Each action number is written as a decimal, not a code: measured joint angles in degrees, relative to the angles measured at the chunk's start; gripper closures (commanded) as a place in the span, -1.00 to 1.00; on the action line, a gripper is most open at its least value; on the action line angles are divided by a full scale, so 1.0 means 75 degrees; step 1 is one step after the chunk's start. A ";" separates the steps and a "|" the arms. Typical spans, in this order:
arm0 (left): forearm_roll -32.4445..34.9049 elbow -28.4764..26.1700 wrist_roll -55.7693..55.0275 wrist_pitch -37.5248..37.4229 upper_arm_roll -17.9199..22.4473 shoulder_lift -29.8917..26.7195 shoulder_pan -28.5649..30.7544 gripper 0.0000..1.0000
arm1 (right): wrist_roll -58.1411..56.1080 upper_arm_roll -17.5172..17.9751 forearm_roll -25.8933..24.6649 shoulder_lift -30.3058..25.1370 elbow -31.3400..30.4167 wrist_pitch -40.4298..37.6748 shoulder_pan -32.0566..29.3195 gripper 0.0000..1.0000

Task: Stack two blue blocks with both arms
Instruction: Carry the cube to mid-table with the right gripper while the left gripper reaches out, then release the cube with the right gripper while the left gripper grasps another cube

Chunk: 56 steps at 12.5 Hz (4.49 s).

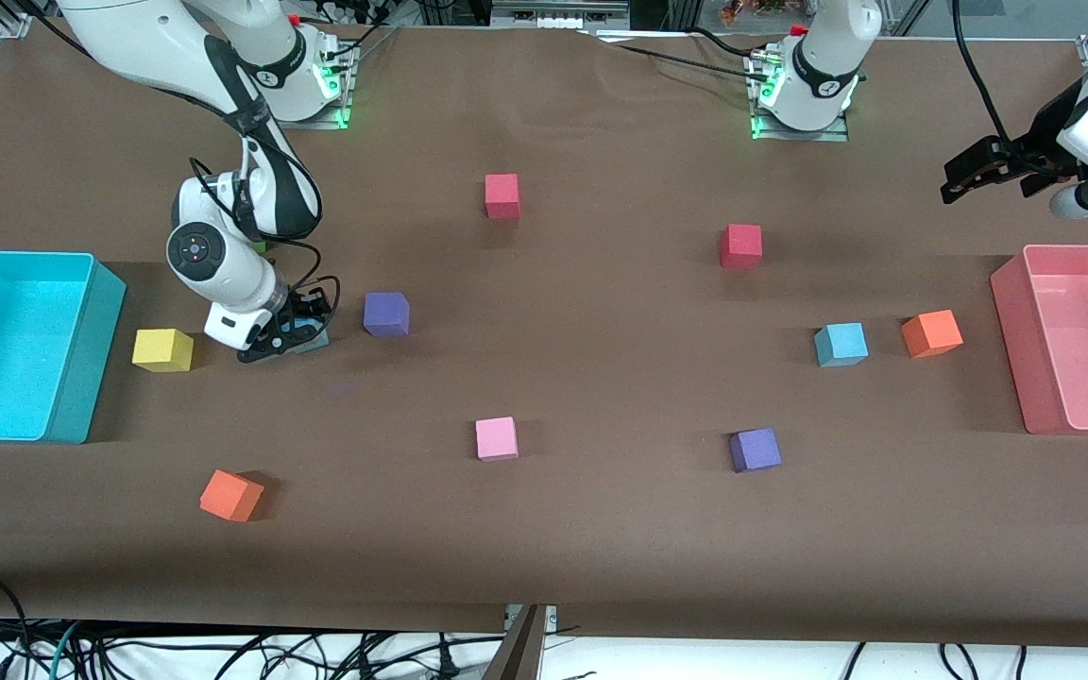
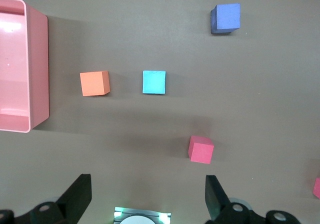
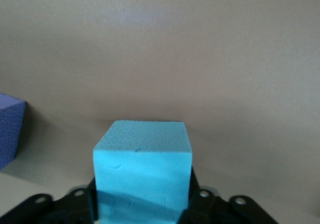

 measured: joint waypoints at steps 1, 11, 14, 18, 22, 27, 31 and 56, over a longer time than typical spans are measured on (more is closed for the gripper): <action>0.0000 0.0000 0.0000 0.0000 -0.0006 0.0000 0.0000 -1.00 | -0.0002 -0.0003 0.0000 -0.0058 0.0096 -0.0079 0.0000 0.70; 0.0000 -0.0040 0.0000 0.0122 -0.0009 0.0027 0.0005 -1.00 | 0.4268 0.0784 0.0182 0.0118 0.3996 -0.4677 0.1578 0.70; 0.0000 -0.0064 0.0000 0.0148 0.0008 0.0039 0.0019 -1.00 | 0.5496 0.0792 0.0337 0.1481 0.4905 -0.3794 0.2375 0.70; 0.0000 -0.0123 0.0000 0.0235 0.0054 0.0078 0.0027 -1.00 | 0.6028 0.0786 0.0350 0.2646 0.5270 -0.2712 0.2799 0.59; 0.0000 -0.0388 0.0000 0.0484 0.0057 0.0125 0.0035 -1.00 | 0.6030 0.0785 0.0369 0.2782 0.5328 -0.2583 0.2875 -0.99; 0.0000 -0.1069 0.0000 0.1566 0.0062 0.0270 0.0047 -1.00 | 0.5982 0.0727 0.0369 0.2591 0.5604 -0.2871 0.2903 -0.99; 0.0000 -0.2560 0.0000 0.3784 0.0065 0.0548 0.0051 -1.00 | 0.4659 0.0588 0.0410 0.1534 0.5700 -0.4711 0.2528 -0.99; -0.0025 -0.3362 -0.0309 0.6128 -0.0003 0.1939 -0.0354 1.00 | -1.4112 0.0184 1.3295 0.0614 0.0270 0.0218 0.2172 -0.99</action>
